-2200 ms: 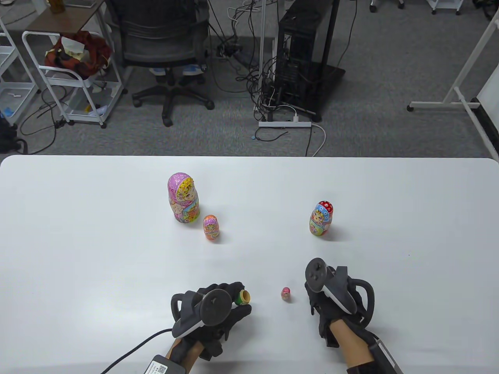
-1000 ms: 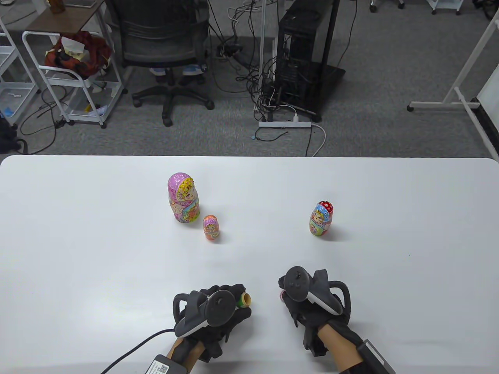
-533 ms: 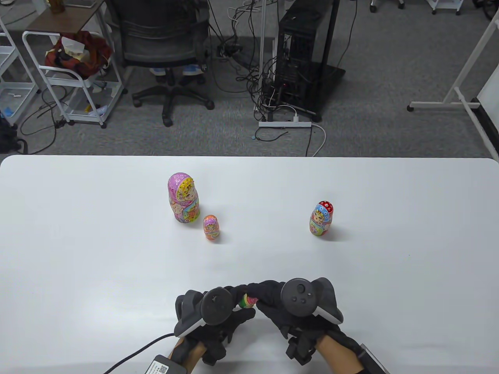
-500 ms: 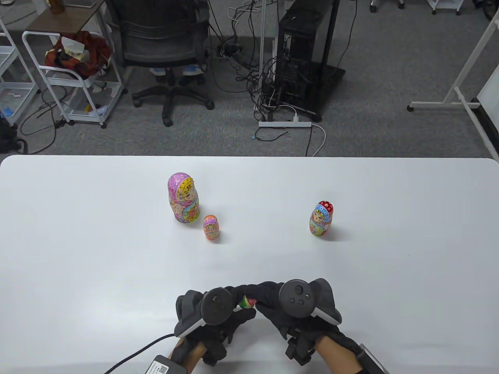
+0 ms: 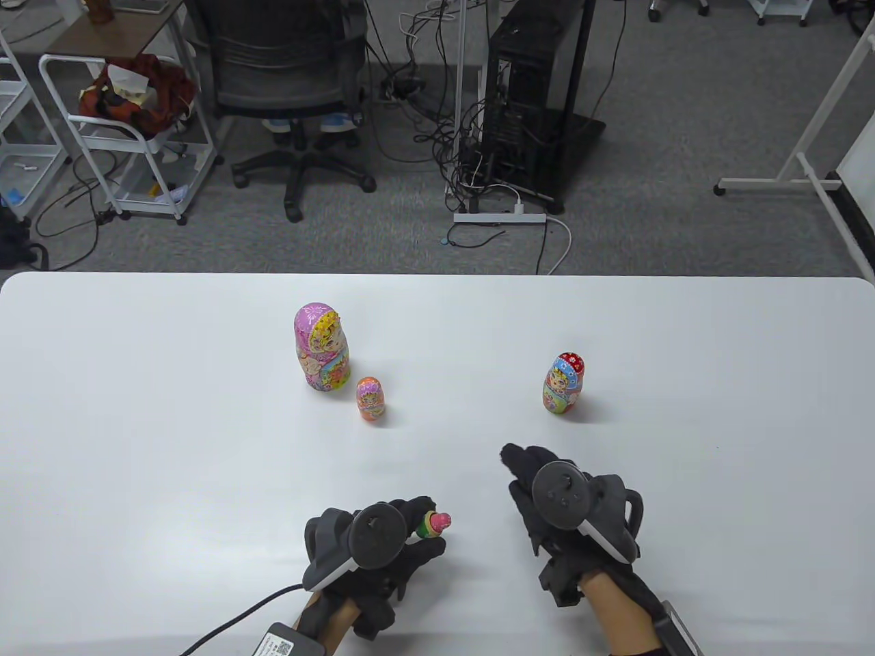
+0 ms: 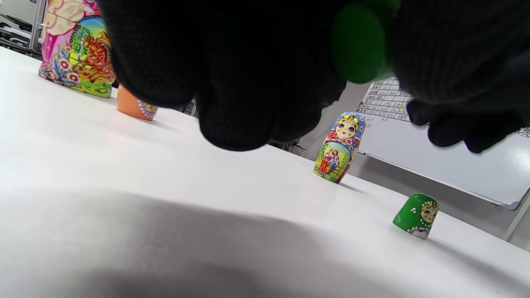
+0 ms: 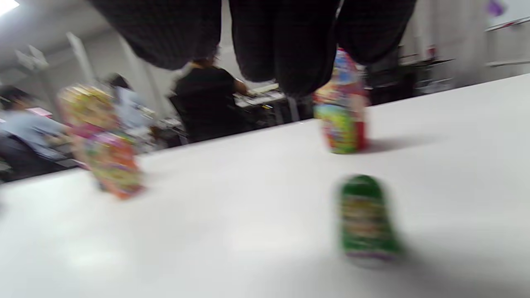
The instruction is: Nest individual Russian dolls into a nested set
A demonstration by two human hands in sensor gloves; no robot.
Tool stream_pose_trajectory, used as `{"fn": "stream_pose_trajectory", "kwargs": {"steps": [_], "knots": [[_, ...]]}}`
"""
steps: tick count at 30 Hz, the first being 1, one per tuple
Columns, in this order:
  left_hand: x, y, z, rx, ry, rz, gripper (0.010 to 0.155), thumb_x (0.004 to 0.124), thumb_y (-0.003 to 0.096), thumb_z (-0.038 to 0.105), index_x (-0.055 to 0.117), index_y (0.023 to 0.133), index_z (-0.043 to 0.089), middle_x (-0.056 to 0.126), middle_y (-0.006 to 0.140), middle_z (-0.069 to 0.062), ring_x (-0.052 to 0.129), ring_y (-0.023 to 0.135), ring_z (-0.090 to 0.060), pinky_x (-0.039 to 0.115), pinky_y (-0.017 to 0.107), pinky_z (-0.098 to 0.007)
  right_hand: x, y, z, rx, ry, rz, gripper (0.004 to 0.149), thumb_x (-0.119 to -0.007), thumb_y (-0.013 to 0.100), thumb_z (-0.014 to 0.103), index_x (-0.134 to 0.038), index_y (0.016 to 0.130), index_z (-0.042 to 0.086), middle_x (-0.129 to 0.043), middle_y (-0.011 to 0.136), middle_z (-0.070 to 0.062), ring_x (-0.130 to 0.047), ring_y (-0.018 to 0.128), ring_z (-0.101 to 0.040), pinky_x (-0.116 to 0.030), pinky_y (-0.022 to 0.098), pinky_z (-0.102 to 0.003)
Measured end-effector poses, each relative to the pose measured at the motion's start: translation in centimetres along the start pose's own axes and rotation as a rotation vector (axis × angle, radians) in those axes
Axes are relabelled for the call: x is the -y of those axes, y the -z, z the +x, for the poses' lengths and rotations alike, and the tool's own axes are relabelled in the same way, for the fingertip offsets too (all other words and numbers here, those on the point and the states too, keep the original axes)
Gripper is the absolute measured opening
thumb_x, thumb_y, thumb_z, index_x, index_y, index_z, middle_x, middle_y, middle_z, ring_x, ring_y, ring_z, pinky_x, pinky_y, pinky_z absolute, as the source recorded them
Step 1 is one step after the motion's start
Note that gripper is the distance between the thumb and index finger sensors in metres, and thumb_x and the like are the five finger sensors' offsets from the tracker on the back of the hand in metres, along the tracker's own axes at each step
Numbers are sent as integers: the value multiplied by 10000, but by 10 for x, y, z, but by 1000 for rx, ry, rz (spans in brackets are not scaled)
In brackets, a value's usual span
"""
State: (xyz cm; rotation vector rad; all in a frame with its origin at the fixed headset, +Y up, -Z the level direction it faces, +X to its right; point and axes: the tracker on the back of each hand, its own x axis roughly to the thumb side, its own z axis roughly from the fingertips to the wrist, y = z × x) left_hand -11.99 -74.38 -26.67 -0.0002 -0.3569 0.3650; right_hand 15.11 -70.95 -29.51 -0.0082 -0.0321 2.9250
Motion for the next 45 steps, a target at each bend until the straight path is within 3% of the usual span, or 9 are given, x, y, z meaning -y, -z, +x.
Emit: {"fn": "stream_pose_trajectory", "kwargs": {"steps": [4,8,21,26,30,35,45], "knots": [[-1,0,0,0,12,0,701,802,355,651,767,930,252,973,814,27,1024,659,-131,855,567,-416,-26,13,-27,-154,-57,219,570,-752,508,468,-520,1025,407,-600,1084,-127,-771,880,-331,-693,619,-507],[-1,0,0,-2,14,0,699,802,356,650,768,930,251,972,816,25,1023,661,-133,854,567,-418,-41,19,-38,-207,-20,311,539,-751,521,426,-537,1016,424,-626,1073,-126,-788,866,-324,-703,609,-501],[0,0,0,-1,25,-12,701,805,355,648,767,931,251,972,817,24,1023,661,-135,853,569,-420,-41,21,-35,-195,-69,265,485,-779,511,388,-645,977,364,-771,1001,-50,-876,796,-275,-748,574,-472],[1,0,0,-4,27,-14,700,807,355,647,768,930,250,972,816,26,1024,660,-134,853,568,-421,-30,14,-15,-48,80,215,491,-770,504,398,-635,974,353,-788,982,-38,-897,775,-254,-763,566,-453],[1,1,0,-8,35,-19,700,807,355,646,768,930,248,972,817,24,1024,660,-135,853,568,-420,-21,3,10,215,358,169,498,-769,497,398,-617,971,372,-759,997,-16,-872,804,-251,-739,606,-468],[1,1,-1,-12,39,-19,700,806,355,647,767,930,249,972,816,22,1024,660,-136,853,568,-421,-12,-12,35,390,385,80,504,-775,480,410,-621,958,371,-777,974,-13,-898,767,-227,-769,573,-438],[1,1,2,7,42,-14,700,800,358,645,763,932,247,969,818,23,1021,664,-134,852,569,-419,-19,-20,54,482,363,131,510,-788,474,415,-636,956,345,-816,941,-31,-932,718,-227,-795,536,-425]]}}
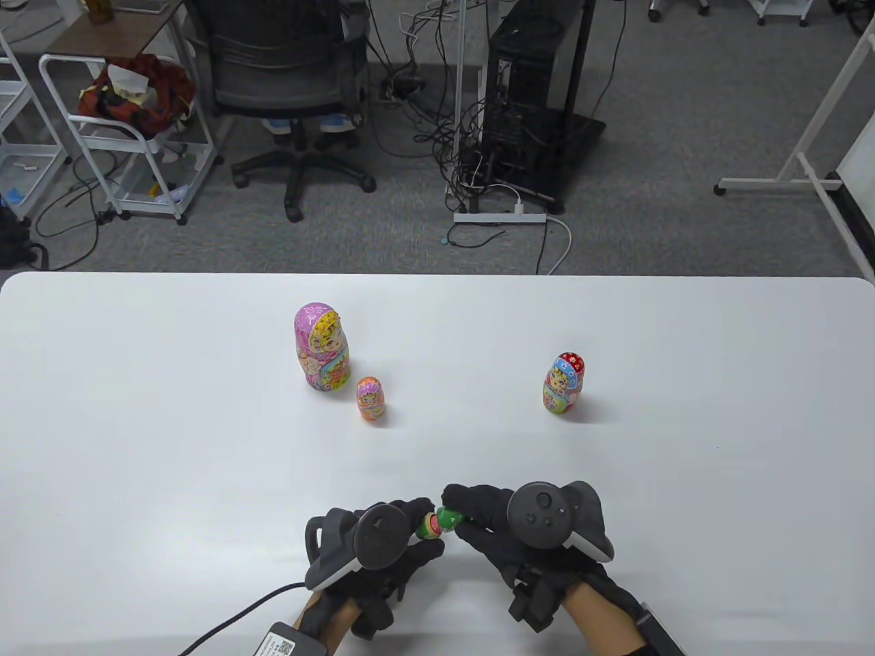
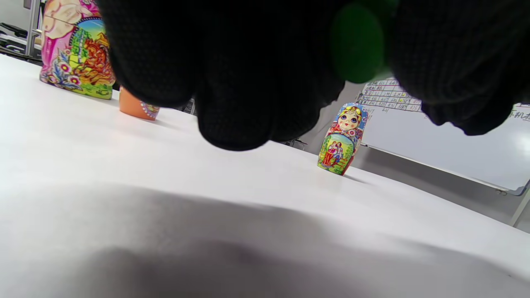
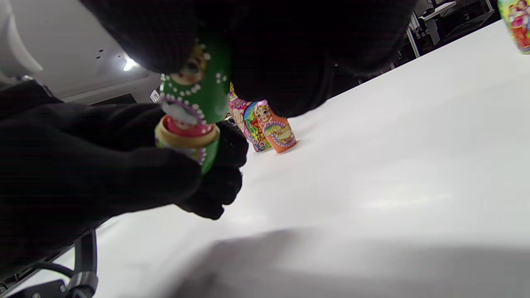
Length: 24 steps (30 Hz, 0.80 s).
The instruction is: Nest individual Russian dolls into a nested set
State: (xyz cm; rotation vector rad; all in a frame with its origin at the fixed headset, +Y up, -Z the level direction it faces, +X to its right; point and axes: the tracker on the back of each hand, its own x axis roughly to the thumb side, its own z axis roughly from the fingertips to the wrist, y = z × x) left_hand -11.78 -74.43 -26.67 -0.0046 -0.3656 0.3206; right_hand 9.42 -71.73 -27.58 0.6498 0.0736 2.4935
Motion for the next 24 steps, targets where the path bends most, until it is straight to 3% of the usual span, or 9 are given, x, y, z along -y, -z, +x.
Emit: {"fn": "stream_pose_trajectory", "kwargs": {"steps": [15,24], "knots": [[1,-1,5,32,18,-6,696,789,363,636,759,938,245,968,820,20,1020,665,-136,850,572,-421,-4,-1,6,28,-21,12,504,-789,475,412,-637,953,358,-793,953,-25,-921,730,-223,-787,548,-429],[-1,-1,6,38,3,-14,688,793,354,602,799,910,197,1001,764,-5,1038,616,-142,860,554,-425,-7,-3,15,49,-53,-65,486,-808,455,408,-692,925,358,-836,915,-8,-949,689,-204,-813,526,-397]]}}
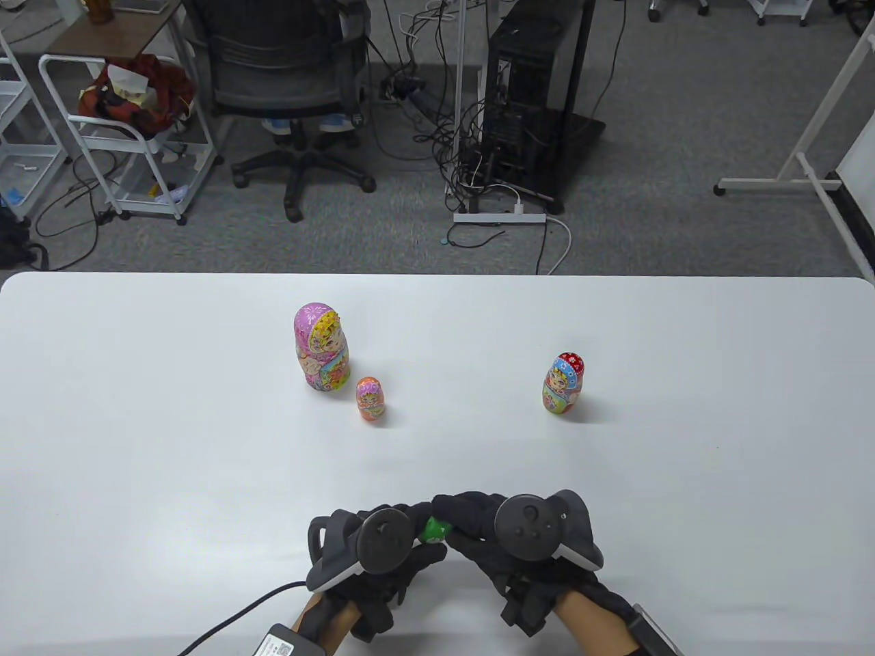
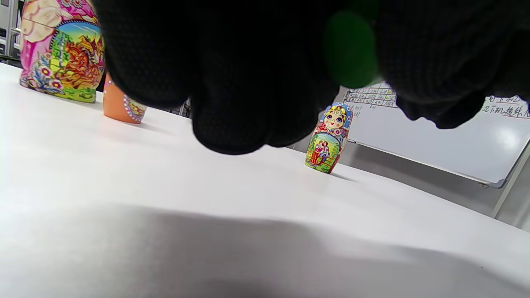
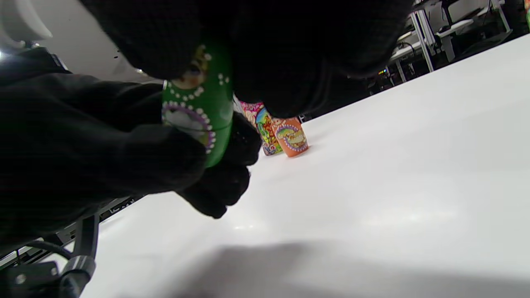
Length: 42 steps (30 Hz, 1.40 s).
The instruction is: Nest individual Russian dolls into a nested set
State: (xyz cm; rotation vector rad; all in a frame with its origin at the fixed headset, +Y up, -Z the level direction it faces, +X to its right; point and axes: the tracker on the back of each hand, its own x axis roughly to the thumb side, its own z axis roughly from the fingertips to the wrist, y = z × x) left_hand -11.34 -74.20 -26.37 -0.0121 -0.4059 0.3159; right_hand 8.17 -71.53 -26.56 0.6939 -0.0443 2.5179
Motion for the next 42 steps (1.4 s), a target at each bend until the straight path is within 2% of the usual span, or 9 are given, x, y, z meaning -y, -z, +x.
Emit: {"fn": "stream_pose_trajectory", "kwargs": {"steps": [4,8,10,14,19,23,26,32,42], "knots": [[-5,2,-1,35,4,5,690,787,356,565,783,924,174,993,755,-16,1025,604,-138,851,559,-429,1,-2,9,28,-62,-79,477,-817,433,424,-709,897,391,-846,902,54,-951,705,-176,-818,555,-373],[-2,1,-2,-3,-50,1,689,789,358,571,779,925,181,988,759,-10,1023,606,-135,849,562,-426,-3,-4,7,15,-51,-66,489,-792,445,435,-661,917,430,-793,950,83,-912,781,-175,-791,594,-408],[-1,1,-2,6,-12,2,690,778,363,586,766,931,196,981,775,5,1021,623,-125,851,567,-420,-6,-2,3,-2,-15,-40,494,-771,454,465,-634,928,445,-764,979,95,-874,842,-188,-765,623,-441],[1,1,-7,-40,-83,14,710,776,372,605,707,972,230,923,869,13,988,717,-145,820,604,-440,-6,1,-5,-63,113,-58,489,-778,458,444,-646,928,414,-755,984,62,-869,830,-203,-757,616,-451],[-2,2,-16,-44,41,29,856,752,372,666,483,1080,267,586,1122,-78,683,1003,-298,606,719,-592,19,1,-28,-203,204,-170,530,-801,459,422,-619,950,338,-765,966,-4,-875,794,-237,-749,601,-465],[-3,2,-26,-113,215,4,982,700,363,742,284,1116,269,315,1178,-145,429,1076,-372,387,742,-685,47,-8,-64,-374,168,-257,553,-826,451,421,-616,949,304,-767,953,-32,-875,770,-244,-739,608,-466],[-1,2,-33,-165,246,-17,1023,682,359,769,182,1112,291,199,1174,-161,308,1084,-391,284,731,-712,59,-15,-92,-572,25,-291,551,-841,447,414,-630,942,299,-763,953,-40,-866,764,-250,-723,621,-474],[2,2,-41,-217,248,-47,1023,676,362,772,173,1112,292,196,1176,-157,304,1086,-393,253,724,-724,54,-23,-125,-817,-252,-230,542,-840,456,412,-637,951,323,-735,978,-31,-840,789,-239,-691,658,-481],[4,2,-42,-221,227,-66,1005,681,365,762,208,1115,290,237,1179,-152,343,1084,-389,269,725,-723,39,-20,-134,-854,-385,-114,525,-831,462,412,-641,944,325,-718,989,-26,-831,803,-238,-683,667,-487]]}}
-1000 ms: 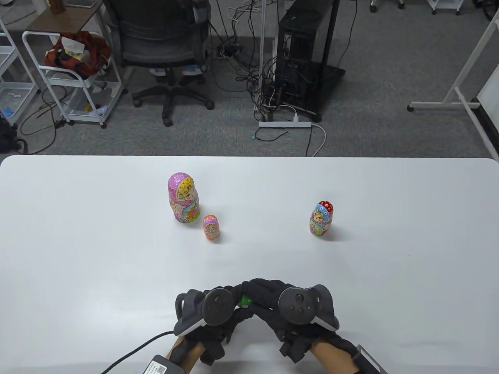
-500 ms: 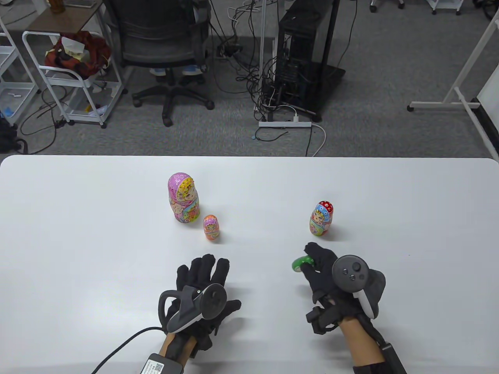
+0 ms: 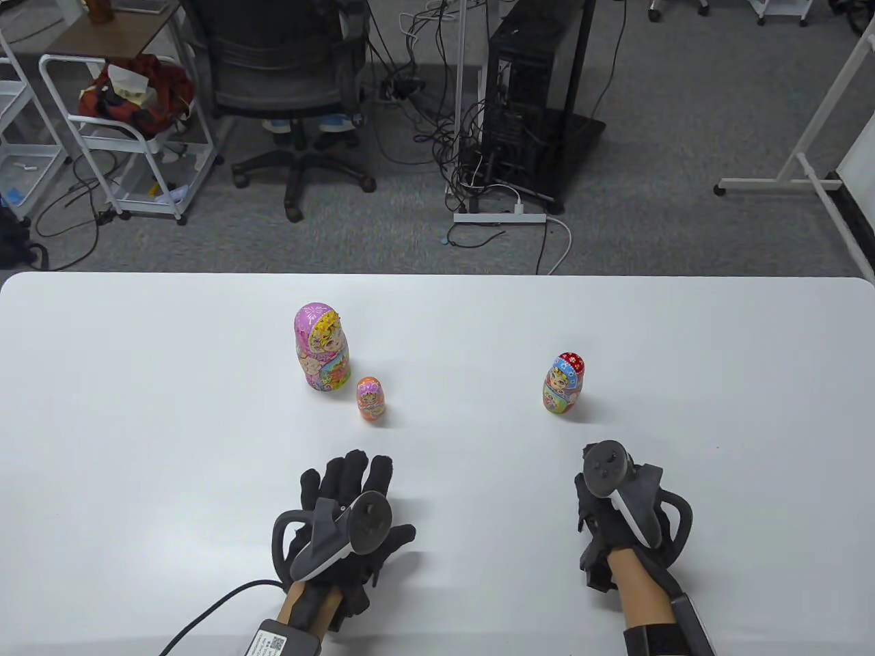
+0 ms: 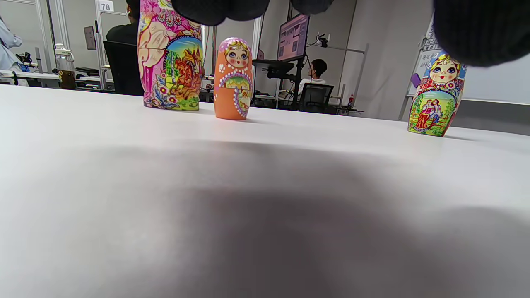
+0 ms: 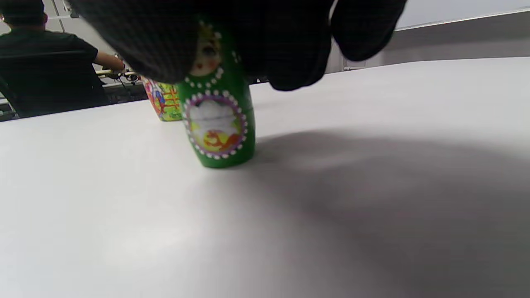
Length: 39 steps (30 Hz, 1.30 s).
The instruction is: Nest individual Russian dolls into a nested set
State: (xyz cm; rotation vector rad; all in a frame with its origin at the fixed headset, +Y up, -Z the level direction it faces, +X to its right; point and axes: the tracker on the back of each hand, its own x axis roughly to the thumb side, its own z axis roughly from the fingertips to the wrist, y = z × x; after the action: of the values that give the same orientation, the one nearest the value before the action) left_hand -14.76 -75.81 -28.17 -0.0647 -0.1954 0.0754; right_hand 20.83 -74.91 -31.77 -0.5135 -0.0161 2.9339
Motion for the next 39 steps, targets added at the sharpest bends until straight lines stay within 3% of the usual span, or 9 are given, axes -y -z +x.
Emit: {"fn": "stream_pose_trajectory", "kwargs": {"steps": [10,16,19,23,25,28,31,36,39], "knots": [[0,0,3,10,-7,-2,980,682,372,748,239,1113,283,268,1178,-149,373,1082,-383,301,732,-714,0,-1,1,12,11,11,587,-811,469,438,-553,989,357,-673,1028,-18,-790,863,-262,-619,702,-540],[-3,10,3,-38,-118,-19,915,679,412,697,281,1116,269,297,1175,-152,417,1073,-381,416,749,-657,19,-21,29,206,91,-92,699,-784,435,562,-456,1024,378,-454,1139,-38,-576,1030,-324,-487,751,-614],[-18,36,-3,-77,-125,-7,886,682,413,678,318,1111,273,317,1174,-144,438,1072,-372,456,754,-630,18,-33,53,389,55,-25,798,-783,395,639,-357,1039,438,-291,1187,-12,-359,1119,-355,-369,782,-650],[-39,85,-26,-203,-158,43,889,683,417,676,294,1111,281,298,1177,-133,426,1078,-359,466,763,-607,8,-43,73,495,-61,100,903,-753,382,705,-201,1049,449,-107,1191,-31,-174,1123,-397,-277,774,-679],[-43,108,-41,-297,-199,54,893,693,414,681,295,1110,287,325,1167,-135,464,1059,-348,508,755,-566,5,-44,77,516,-54,142,895,-746,392,695,-191,1047,445,-103,1187,-39,-169,1118,-402,-280,771,-678],[-37,136,-58,-422,-302,-36,945,722,400,696,269,1113,273,322,1161,-137,470,1047,-342,518,754,-544,4,-41,77,526,53,207,851,-738,416,672,-241,1059,420,-188,1190,-65,-239,1115,-403,-331,767,-671],[-26,153,-64,-459,-315,-122,960,739,387,715,286,1111,277,341,1147,-142,500,1026,-329,541,747,-521,2,-38,76,523,102,248,816,-730,431,655,-276,1062,408,-226,1188,-73,-285,1112,-402,-361,764,-663],[-11,164,-60,-480,-343,-201,886,758,402,680,353,1105,324,414,1134,-126,573,989,-309,578,734,-496,0,-38,76,522,115,266,788,-724,444,638,-308,1066,393,-257,1186,-82,-320,1107,-403,-381,762,-657],[-6,166,-57,-491,-350,-191,784,754,418,651,412,1071,385,443,1128,-113,598,981,-297,589,732,-492,-1,-38,77,528,114,270,774,-721,448,631,-324,1066,389,-277,1185,-83,-341,1106,-400,-393,761,-654]]}}
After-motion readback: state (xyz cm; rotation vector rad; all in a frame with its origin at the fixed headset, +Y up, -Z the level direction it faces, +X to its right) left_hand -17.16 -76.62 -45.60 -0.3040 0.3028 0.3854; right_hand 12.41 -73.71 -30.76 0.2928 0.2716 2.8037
